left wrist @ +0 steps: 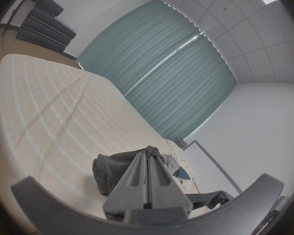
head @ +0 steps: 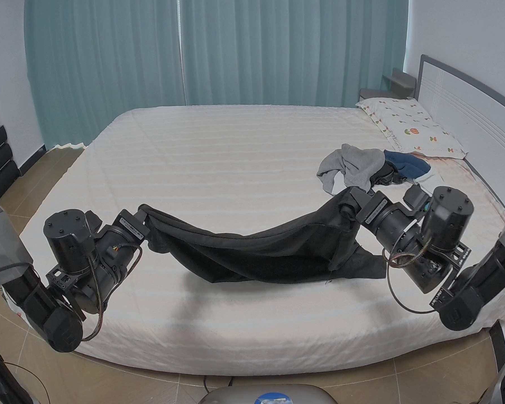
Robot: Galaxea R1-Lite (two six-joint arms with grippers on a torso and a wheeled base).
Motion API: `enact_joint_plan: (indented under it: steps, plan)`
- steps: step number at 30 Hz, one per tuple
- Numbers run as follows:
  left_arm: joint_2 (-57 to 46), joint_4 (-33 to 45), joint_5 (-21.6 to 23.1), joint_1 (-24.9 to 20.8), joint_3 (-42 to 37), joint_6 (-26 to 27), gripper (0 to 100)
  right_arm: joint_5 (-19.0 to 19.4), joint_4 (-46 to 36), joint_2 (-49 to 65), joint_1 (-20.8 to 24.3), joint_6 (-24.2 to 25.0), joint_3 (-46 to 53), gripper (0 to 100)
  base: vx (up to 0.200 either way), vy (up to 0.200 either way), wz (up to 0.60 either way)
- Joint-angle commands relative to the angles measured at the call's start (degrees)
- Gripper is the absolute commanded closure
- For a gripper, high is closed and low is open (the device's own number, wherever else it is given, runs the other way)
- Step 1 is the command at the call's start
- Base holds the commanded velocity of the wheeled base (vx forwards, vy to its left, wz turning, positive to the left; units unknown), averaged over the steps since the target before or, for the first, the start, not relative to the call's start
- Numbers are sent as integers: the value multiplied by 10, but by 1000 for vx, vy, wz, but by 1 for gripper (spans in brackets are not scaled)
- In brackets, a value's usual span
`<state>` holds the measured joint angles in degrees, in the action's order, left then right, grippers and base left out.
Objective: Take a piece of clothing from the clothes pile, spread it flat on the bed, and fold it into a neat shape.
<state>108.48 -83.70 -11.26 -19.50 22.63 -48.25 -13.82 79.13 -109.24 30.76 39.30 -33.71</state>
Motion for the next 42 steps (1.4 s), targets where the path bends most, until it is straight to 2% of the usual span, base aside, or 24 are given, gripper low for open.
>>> enact_joint_plan:
  steps: [1, 3, 6, 7, 10, 12, 13, 15, 19, 23, 27, 31, 34, 42]
  plan:
    - [-52, 3, -2, -25, -51, 44, 100, -2, -4, 115, 8, -5, 59, 100, 0, 0, 0]
    - [-94, 5, -3, -26, -72, 71, 100, -2, -29, 194, 24, -33, 73, 100, 0, 0, 0]
    - [-155, 15, -2, -27, -76, 81, 100, -4, -79, 286, 57, -81, 83, 100, 0, 0, 0]
    - [-155, 15, -2, -27, -76, 81, 100, -4, -79, 286, 57, -81, 83, 100, 0, 0, 0]
    - [-231, 107, 1, -32, -48, 114, 100, -17, -186, 380, 71, -122, 22, 100, 0, 0, 0]
    - [-231, 107, 1, -32, -48, 114, 100, -17, -186, 380, 71, -122, 22, 100, 0, 0, 0]
    - [-278, 207, 4, -29, 32, 116, 100, -39, -274, 402, 60, -123, -81, 100, 0, 0, 0]
    - [-290, 279, 6, -22, 95, 113, 100, -32, -319, 396, 28, -122, -147, 100, 0, 0, 0]
    - [-273, 411, 7, -16, 204, 91, 100, -18, -383, 344, -18, -121, -265, 100, 0, 0, 0]
    - [-219, 460, 10, -13, 248, 56, 100, -21, -400, 270, -40, -113, -312, 100, 0, 0, 0]
    - [-144, 470, 12, 22, 281, 15, 100, -19, -398, 169, -66, -111, -366, 100, 0, 0, 0]
    - [-83, 470, 35, 44, 304, 6, 100, -16, -383, 63, -83, -109, -402, 100, 200, 0, 0]
    - [-44, 469, 59, 49, 327, 4, 100, -23, -348, -12, -90, -103, -446, 100, 200, 0, 0]
    - [87, 468, 63, 49, 421, 4, 100, -30, -323, -151, -108, -101, -556, 100, 200, 0, 0]
